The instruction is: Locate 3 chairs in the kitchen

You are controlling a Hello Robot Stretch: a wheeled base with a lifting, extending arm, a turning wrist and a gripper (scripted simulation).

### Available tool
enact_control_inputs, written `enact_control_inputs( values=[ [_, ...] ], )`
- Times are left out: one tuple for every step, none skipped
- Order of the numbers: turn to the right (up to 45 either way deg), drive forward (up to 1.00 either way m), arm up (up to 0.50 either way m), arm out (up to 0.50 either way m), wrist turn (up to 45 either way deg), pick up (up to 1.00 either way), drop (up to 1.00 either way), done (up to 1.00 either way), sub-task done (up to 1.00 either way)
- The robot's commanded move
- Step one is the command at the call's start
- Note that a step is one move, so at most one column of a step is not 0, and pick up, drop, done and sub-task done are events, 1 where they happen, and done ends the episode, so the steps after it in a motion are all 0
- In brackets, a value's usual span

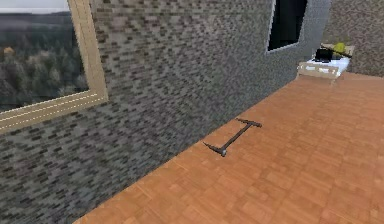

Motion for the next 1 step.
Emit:
enact_control_inputs(
  values=[
    [-45.0, 0.00, 0.00, 0.00, 0.0, 0.00, 0.00, 0.00, 0.00]
  ],
)
